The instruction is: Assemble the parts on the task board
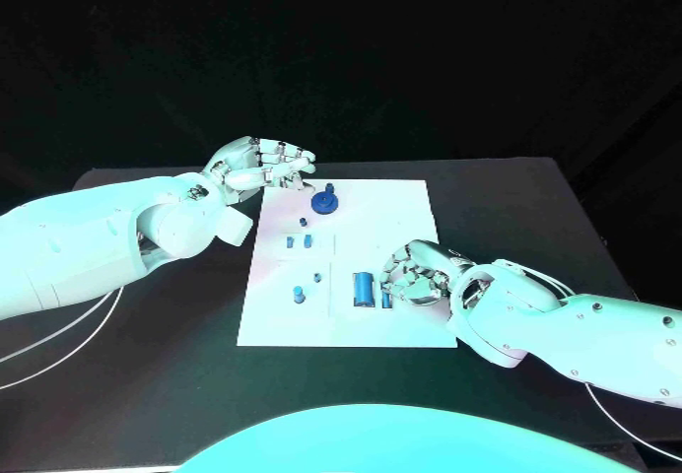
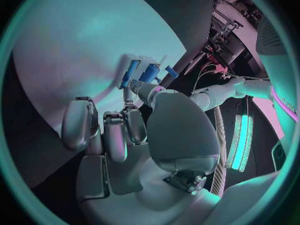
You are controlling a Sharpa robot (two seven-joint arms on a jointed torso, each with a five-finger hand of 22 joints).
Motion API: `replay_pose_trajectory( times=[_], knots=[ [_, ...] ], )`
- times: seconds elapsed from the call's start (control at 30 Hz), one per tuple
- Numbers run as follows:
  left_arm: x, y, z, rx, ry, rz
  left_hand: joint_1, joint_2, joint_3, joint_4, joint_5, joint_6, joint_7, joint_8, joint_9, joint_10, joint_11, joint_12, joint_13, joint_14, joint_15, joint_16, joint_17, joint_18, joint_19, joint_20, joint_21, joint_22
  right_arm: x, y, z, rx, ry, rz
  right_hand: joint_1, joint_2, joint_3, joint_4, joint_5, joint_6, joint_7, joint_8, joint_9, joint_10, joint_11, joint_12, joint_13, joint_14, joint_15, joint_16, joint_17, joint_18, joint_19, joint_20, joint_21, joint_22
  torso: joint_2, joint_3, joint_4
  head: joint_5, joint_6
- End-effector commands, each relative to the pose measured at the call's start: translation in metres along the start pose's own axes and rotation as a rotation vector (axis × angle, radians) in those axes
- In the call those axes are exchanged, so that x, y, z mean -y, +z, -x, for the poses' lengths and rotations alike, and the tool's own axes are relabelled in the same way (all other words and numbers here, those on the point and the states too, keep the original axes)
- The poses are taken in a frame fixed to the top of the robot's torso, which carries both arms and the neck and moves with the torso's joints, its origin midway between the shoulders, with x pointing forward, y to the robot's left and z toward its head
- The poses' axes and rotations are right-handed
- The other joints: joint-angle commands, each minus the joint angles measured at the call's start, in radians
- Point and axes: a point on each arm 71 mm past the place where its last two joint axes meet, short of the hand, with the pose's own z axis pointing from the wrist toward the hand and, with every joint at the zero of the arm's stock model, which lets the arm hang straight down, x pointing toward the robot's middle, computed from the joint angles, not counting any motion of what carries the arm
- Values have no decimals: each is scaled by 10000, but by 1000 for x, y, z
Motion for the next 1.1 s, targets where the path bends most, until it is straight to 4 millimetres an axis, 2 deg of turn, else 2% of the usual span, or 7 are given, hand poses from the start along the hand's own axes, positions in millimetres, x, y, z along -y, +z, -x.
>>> replay_pose_trajectory(
  times=[0.03,0.3,0.53,0.6,0.8,0.87,1.1],
  knots=[
    [1,0,-2,-163,-47,-70,96,-5,48,6,27,-53,196,60,-11,-84,5,41,-13,-58,11,64,-9,42,72,27,-43,-9,0,-1,3,518,164,140,-72,-12,10,48,-60,-20,56,-65,10,-8,20,-30,737,836,45,-24,1776,-82,-15,56,-41,1721,-1,-6,7,13,2],
    [1,1,-2,-127,-155,-76,88,-8,51,13,24,-56,198,60,-13,-87,7,42,-16,-59,13,67,-17,42,80,27,-55,-16,2,-6,14,1043,1554,1142,-31,-155,-1,-28,-50,-78,75,-120,-9,-70,31,-97,682,807,53,-85,1653,-38,-93,64,-305,1658,-53,-19,-15,23,2],
    [-4,1,1,232,-841,1,78,-13,47,17,21,-58,200,59,-14,-89,9,42,-17,-59,14,68,-18,41,82,27,-59,-19,9,-6,36,1184,4471,1917,188,-329,-10,-402,842,-368,212,12,129,-2091,151,-2640,-1454,20,148,-1660,-768,594,-1552,160,-4482,560,-146,-79,-22,-25,2],
    [-8,-1,3,372,-895,32,78,-13,47,17,21,-58,200,59,-14,-89,9,42,-17,-59,14,68,-18,41,82,27,-59,-19,22,1,48,1297,5581,1729,274,-237,24,-514,818,-620,313,119,231,-4179,260,-5417,-3791,-1072,245,-3611,-3094,1045,-2926,249,-7902,-533,-257,-155,-35,-87,2],
    [-13,0,10,801,-910,-70,65,-6,58,18,21,-25,154,83,-8,-122,-3,25,-29,-96,20,53,-38,29,42,41,-108,-45,64,20,81,2293,7743,1112,391,-116,112,-806,324,-1105,485,248,337,-4599,454,-7982,-6548,-3102,533,-7699,-6038,1015,-4087,546,-9345,-1638,-434,-305,-90,-51,322],
    [-15,2,13,1038,-1063,-159,74,7,86,13,22,33,99,118,0,-158,-30,-6,-51,-87,2,67,-52,16,-66,67,-206,-94,74,24,91,2643,8065,1124,133,-103,-44,-629,-616,-1211,547,217,313,-4690,577,-8417,-7104,-3341,674,-8206,-6149,995,-4357,695,-9756,-2030,-484,-314,-105,7,426],
    [-34,10,25,2404,-1640,-486,-39,-78,434,31,22,334,-499,-194,-140,413,-431,-1066,-512,875,-381,519,-17,66,-1128,381,-1198,-666,96,39,115,3414,8658,1404,71,-256,-199,-311,-584,-1279,782,-116,79,-4517,965,-10100,-9495,-4572,1211,-11001,-7243,990,-5258,1256,-11182,-4156,-727,-274,-128,139,711]
  ],
)
